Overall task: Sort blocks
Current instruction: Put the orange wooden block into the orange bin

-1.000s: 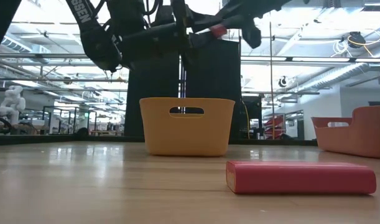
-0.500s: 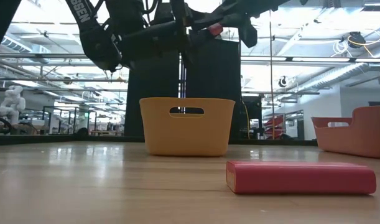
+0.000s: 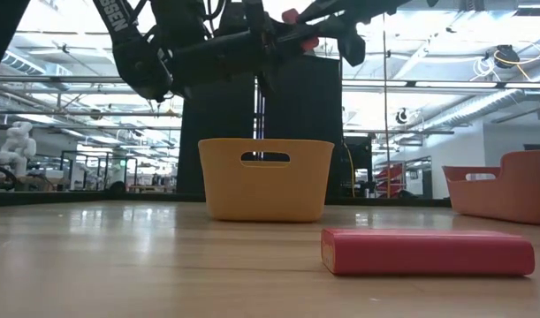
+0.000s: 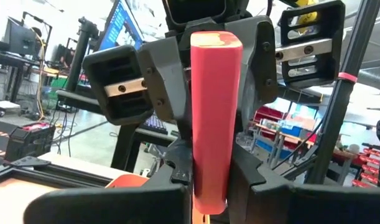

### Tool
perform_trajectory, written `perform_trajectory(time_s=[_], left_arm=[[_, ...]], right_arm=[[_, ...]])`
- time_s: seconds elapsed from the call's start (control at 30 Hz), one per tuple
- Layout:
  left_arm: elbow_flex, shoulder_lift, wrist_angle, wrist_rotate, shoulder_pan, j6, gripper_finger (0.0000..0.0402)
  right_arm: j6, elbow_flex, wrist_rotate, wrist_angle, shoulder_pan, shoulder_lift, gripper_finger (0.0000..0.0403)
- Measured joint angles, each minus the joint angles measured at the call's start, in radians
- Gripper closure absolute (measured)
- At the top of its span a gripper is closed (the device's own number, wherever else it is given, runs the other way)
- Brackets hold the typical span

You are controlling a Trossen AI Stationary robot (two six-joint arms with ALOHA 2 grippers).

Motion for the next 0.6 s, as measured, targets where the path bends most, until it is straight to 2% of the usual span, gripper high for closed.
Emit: perform_trajectory(time_s=[0.2,0.47,0.6], left_arm=[[0.000,0.000,-0.005,-0.006,0.000,0.002,0.0367],[0.004,0.000,-0.039,-0.053,0.000,0.004,0.0367],[0.115,0.029,-0.141,-0.084,-0.006,-0.004,0.0367]], right_arm=[[-0.072,0.002,-0.035,-0.038,-0.009,-0.026,0.0274],[-0.154,0.045,-0.031,-0.236,-0.069,-0.153,0.0240],[-0.158,0.045,-0.002,-0.309,-0.090,-0.223,0.0239]])
